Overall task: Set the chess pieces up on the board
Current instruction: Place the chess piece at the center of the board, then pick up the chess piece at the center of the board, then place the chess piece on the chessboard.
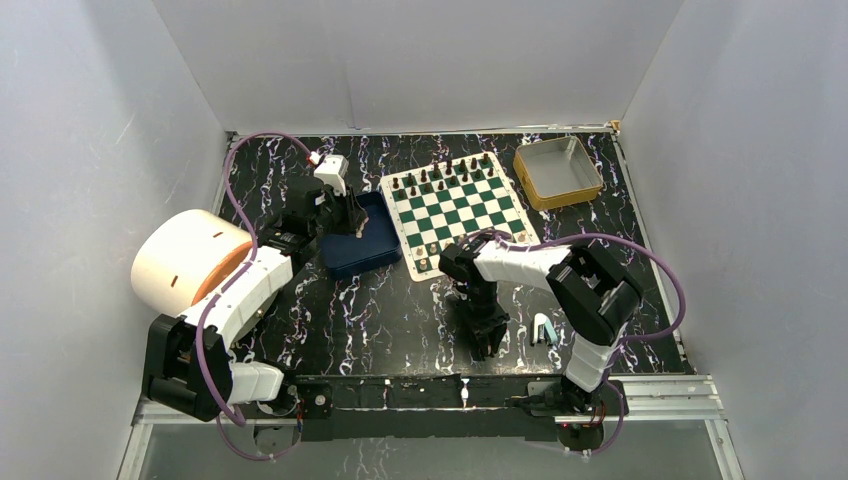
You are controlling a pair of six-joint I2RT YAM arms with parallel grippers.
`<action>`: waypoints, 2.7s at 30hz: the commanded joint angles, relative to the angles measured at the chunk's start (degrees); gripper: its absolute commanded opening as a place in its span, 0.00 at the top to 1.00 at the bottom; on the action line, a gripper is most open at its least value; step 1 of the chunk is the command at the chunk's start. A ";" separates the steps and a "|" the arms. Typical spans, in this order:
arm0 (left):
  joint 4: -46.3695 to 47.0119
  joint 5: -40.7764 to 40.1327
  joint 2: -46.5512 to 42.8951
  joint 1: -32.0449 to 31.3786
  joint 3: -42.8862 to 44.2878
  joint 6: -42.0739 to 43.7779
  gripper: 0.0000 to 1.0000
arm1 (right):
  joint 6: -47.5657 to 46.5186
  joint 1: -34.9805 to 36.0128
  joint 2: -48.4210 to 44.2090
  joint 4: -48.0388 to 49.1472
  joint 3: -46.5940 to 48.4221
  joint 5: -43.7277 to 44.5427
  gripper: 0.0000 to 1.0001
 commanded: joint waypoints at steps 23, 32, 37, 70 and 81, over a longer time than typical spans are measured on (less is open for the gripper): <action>0.01 -0.74 -2.35 -0.18 1.97 0.75 1.00 | 2.92 0.74 -5.76 1.41 0.01 2.42 0.73; -0.19 -1.11 -2.67 -0.23 1.90 0.84 1.00 | 3.23 0.78 -6.07 1.92 -0.24 2.76 0.74; -0.41 -1.49 -2.93 -0.23 1.96 1.08 1.00 | 3.24 0.85 -5.98 1.57 0.62 3.09 0.78; 0.13 -2.26 -3.21 -0.20 1.09 -0.13 1.00 | -14.47 -26.86 14.39 -6.63 44.02 6.08 0.82; 0.68 -1.25 -3.33 -0.21 0.92 -0.74 1.00 | -14.74 -30.52 21.41 -6.47 51.46 3.74 0.83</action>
